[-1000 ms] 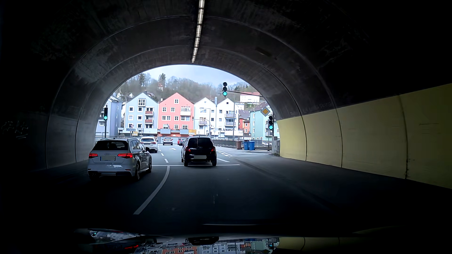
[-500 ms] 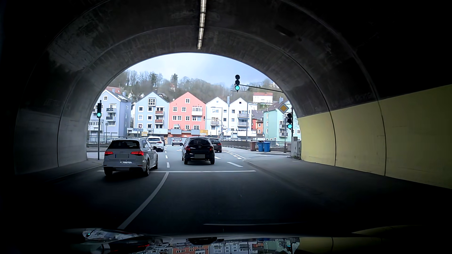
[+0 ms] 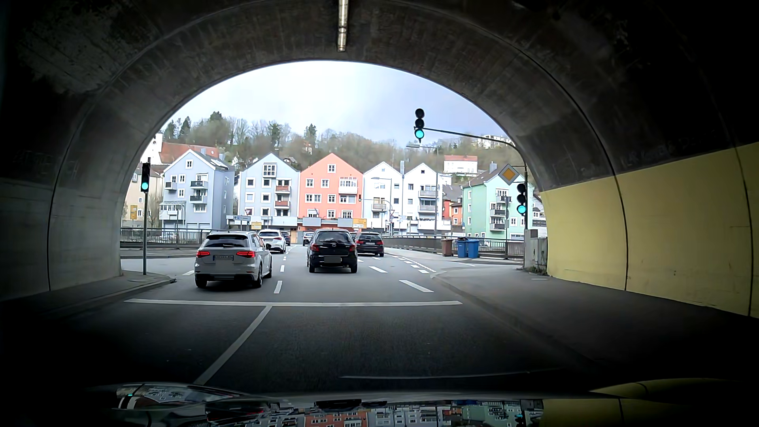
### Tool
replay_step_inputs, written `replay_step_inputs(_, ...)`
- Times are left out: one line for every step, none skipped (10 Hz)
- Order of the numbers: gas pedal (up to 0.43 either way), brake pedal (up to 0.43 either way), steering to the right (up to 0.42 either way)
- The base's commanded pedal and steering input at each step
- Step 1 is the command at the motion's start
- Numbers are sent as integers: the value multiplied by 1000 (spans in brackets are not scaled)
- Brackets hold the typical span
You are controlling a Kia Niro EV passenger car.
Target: Follow the waypoints while adhering to traffic rules and regulations
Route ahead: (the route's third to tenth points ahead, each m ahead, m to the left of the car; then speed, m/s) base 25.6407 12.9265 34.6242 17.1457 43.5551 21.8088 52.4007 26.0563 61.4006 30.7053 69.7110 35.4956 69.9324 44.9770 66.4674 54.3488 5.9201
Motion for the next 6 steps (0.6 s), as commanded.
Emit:
replay_step_inputs(67, 0, -66)
replay_step_inputs(67, 0, -68)
replay_step_inputs(67, 0, -69)
replay_step_inputs(67, 0, -69)
replay_step_inputs(67, 0, -69)
replay_step_inputs(67, 0, -70)
